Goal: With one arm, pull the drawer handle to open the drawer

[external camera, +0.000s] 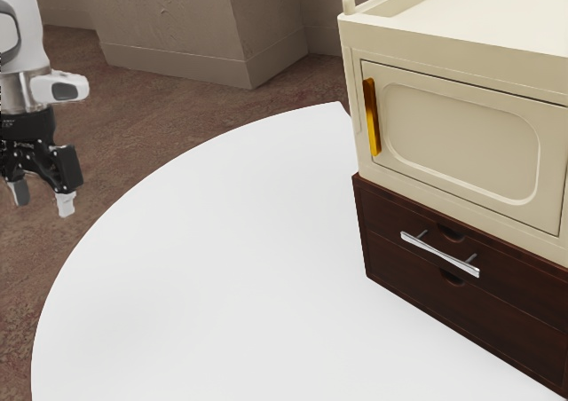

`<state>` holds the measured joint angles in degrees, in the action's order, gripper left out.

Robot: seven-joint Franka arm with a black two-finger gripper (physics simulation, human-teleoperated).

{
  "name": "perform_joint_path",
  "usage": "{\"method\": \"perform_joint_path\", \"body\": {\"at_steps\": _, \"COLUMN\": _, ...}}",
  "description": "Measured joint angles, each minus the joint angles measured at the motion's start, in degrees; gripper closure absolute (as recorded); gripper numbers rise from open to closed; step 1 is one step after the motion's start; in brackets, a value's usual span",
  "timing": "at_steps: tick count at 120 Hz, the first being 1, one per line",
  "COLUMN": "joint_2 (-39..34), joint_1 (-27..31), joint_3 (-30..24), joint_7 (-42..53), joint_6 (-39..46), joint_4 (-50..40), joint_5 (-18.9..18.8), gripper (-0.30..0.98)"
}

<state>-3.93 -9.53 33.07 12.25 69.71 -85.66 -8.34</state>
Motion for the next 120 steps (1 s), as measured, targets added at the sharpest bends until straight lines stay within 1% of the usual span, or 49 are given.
{"method": "perform_joint_path", "body": {"at_steps": 15, "joint_2": -0.11, "joint_1": -3.67, "joint_3": 0.14, "joint_7": 3.57, "joint_6": 9.53, "joint_4": -0.29, "joint_5": -0.53, "gripper": 0.0}}
{"method": "perform_joint_path", "body": {"at_steps": 23, "joint_2": -0.17, "joint_1": -4.63, "joint_3": 0.19, "joint_7": 5.18, "joint_6": 12.68, "joint_4": -0.35, "joint_5": -0.62, "gripper": 0.0}}
{"method": "perform_joint_path", "body": {"at_steps": 34, "joint_2": -1.41, "joint_1": -4.53, "joint_3": -0.12, "joint_7": 7.15, "joint_6": 15.5, "joint_4": 0.73, "joint_5": -0.53, "gripper": 0.0}}
{"method": "perform_joint_path", "body": {"at_steps": 40, "joint_2": -1.86, "joint_1": -4.3, "joint_3": -0.66, "joint_7": 8.11, "joint_6": 16.12, "joint_4": 3.33, "joint_5": -0.9, "gripper": 0.0}}
{"method": "perform_joint_path", "body": {"at_steps": 44, "joint_2": -2.04, "joint_1": -4.6, "joint_3": -1.79, "joint_7": 8.68, "joint_6": 16.06, "joint_4": 6.89, "joint_5": -1.41, "gripper": 0.0}}
{"method": "perform_joint_path", "body": {"at_steps": 49, "joint_2": -2.18, "joint_1": -5.54, "joint_3": -3.57, "joint_7": 9.34, "joint_6": 15.98, "joint_4": 9.26, "joint_5": -1.65, "gripper": 0.0}}
{"method": "perform_joint_path", "body": {"at_steps": 59, "joint_2": -2.19, "joint_1": -6.69, "joint_3": -9.37, "joint_7": 10.35, "joint_6": 15.88, "joint_4": 10.72, "joint_5": -1.92, "gripper": 0.0}}
{"method": "perform_joint_path", "body": {"at_steps": 65, "joint_2": -1.94, "joint_1": -8.04, "joint_3": -11.19, "joint_7": 10.89, "joint_6": 15.89, "joint_4": 10.87, "joint_5": -1.63, "gripper": 0.0}}
{"method": "perform_joint_path", "body": {"at_steps": 75, "joint_2": 0.24, "joint_1": -10.49, "joint_3": -12.22, "joint_7": 11.72, "joint_6": 16.39, "joint_4": 10.47, "joint_5": -1.31, "gripper": 0.0}}
{"method": "perform_joint_path", "body": {"at_steps": 87, "joint_2": 3.42, "joint_1": -14.69, "joint_3": -12.45, "joint_7": 12.63, "joint_6": 17.65, "joint_4": 10.12, "joint_5": -1.15, "gripper": 0.0}}
{"method": "perform_joint_path", "body": {"at_steps": 98, "joint_2": 4.56, "joint_1": -18.89, "joint_3": -12.55, "joint_7": 13.36, "joint_6": 18.71, "joint_4": 9.46, "joint_5": -0.95, "gripper": 0.0}}
{"method": "perform_joint_path", "body": {"at_steps": 104, "joint_2": 5.25, "joint_1": -18.65, "joint_3": -15.01, "joint_7": 13.82, "joint_6": 19.13, "joint_4": 9.29, "joint_5": -0.81, "gripper": 0.0}}
{"method": "perform_joint_path", "body": {"at_steps": 120, "joint_2": 6.53, "joint_1": -13.2, "joint_3": -24.35, "joint_7": 15.17, "joint_6": 20.68, "joint_4": 8.09, "joint_5": -0.82, "gripper": 0.0}}
